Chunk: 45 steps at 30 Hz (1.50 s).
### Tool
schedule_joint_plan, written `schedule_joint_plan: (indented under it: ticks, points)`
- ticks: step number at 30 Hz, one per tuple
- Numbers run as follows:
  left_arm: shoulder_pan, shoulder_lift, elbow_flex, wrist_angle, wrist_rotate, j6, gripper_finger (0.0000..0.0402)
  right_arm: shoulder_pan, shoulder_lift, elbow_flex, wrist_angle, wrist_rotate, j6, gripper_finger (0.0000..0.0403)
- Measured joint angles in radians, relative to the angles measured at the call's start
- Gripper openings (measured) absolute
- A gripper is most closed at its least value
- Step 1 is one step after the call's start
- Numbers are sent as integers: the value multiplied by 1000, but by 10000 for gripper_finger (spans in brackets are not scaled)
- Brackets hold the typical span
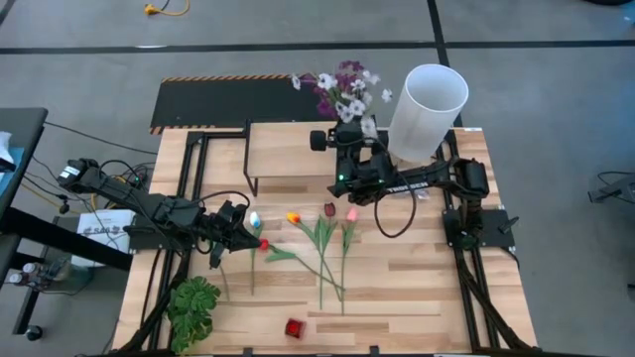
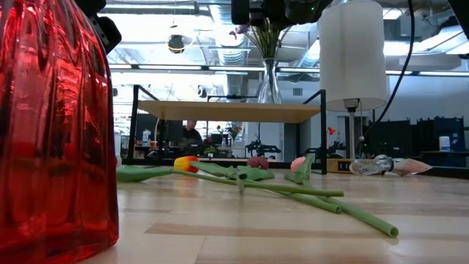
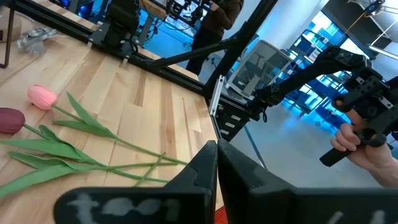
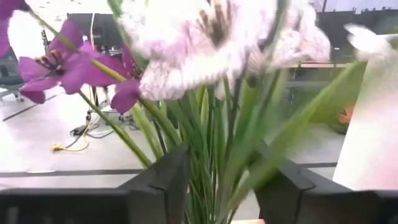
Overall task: Pick and place flowers into a vace then onto a shelf
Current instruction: Put the white flowers into the transparent vase on the shelf, then put the red vase on the shelf
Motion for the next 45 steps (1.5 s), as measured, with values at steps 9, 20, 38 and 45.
schedule_joint_plan:
  ticks: [9,20,38,45]
  points:
    - [0,0,0,0,0,-1,0,67,0,0,0,0,0,236]
    - [0,0,0,0,0,-1,0,164,0,0,1,1,0,240]
    - [0,0,0,13,114,-20,0,434,0,0,-68,2,131,240]
    - [-13,0,3,97,280,1,0,650,0,0,-272,2,257,240]
